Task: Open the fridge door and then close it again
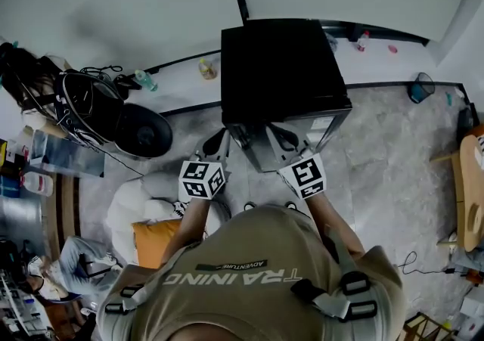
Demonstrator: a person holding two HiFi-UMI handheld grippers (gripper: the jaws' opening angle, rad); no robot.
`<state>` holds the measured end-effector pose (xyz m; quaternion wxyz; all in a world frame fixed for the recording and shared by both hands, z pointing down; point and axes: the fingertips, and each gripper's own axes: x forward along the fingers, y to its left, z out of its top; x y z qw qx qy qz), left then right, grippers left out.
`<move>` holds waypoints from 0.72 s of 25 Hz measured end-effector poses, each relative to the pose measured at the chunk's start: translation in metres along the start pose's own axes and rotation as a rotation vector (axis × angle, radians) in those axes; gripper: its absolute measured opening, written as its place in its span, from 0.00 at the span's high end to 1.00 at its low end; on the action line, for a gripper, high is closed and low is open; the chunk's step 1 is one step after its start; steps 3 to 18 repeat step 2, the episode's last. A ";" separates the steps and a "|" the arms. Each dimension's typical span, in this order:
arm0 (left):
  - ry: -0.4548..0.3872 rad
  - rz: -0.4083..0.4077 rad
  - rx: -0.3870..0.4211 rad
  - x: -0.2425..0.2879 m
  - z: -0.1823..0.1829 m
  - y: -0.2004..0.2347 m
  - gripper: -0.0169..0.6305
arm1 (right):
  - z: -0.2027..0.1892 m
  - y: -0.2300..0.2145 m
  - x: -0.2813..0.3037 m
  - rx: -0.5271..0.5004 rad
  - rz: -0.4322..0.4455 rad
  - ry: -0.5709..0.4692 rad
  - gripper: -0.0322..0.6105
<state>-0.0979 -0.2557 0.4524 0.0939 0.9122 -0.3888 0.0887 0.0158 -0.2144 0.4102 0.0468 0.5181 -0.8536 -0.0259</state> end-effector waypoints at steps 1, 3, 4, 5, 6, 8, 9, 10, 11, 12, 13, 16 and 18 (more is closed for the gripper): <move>-0.003 0.002 -0.002 -0.011 0.000 0.003 0.97 | 0.003 0.011 -0.001 -0.001 0.004 0.005 0.96; -0.007 0.004 -0.003 -0.022 0.001 0.006 0.97 | 0.006 0.021 -0.002 -0.002 0.008 0.009 0.96; -0.007 0.004 -0.003 -0.022 0.001 0.006 0.97 | 0.006 0.021 -0.002 -0.002 0.008 0.009 0.96; -0.007 0.004 -0.003 -0.022 0.001 0.006 0.97 | 0.006 0.021 -0.002 -0.002 0.008 0.009 0.96; -0.007 0.004 -0.003 -0.022 0.001 0.006 0.97 | 0.006 0.021 -0.002 -0.002 0.008 0.009 0.96; -0.007 0.004 -0.003 -0.022 0.001 0.006 0.97 | 0.006 0.021 -0.002 -0.002 0.008 0.009 0.96; -0.007 0.004 -0.003 -0.022 0.001 0.006 0.97 | 0.006 0.021 -0.002 -0.002 0.008 0.009 0.96; -0.007 0.004 -0.003 -0.022 0.001 0.006 0.97 | 0.006 0.021 -0.002 -0.002 0.008 0.009 0.96; -0.007 0.004 -0.003 -0.022 0.001 0.006 0.97 | 0.006 0.021 -0.002 -0.002 0.008 0.009 0.96; -0.007 0.004 -0.003 -0.022 0.001 0.006 0.97 | 0.006 0.021 -0.002 -0.002 0.008 0.009 0.96; -0.007 0.004 -0.003 -0.022 0.001 0.006 0.97 | 0.006 0.021 -0.002 -0.002 0.008 0.009 0.96; -0.007 0.004 -0.003 -0.022 0.001 0.006 0.97 | 0.006 0.021 -0.002 -0.002 0.008 0.009 0.96; -0.007 0.004 -0.003 -0.022 0.001 0.006 0.97 | 0.006 0.021 -0.002 -0.002 0.008 0.009 0.96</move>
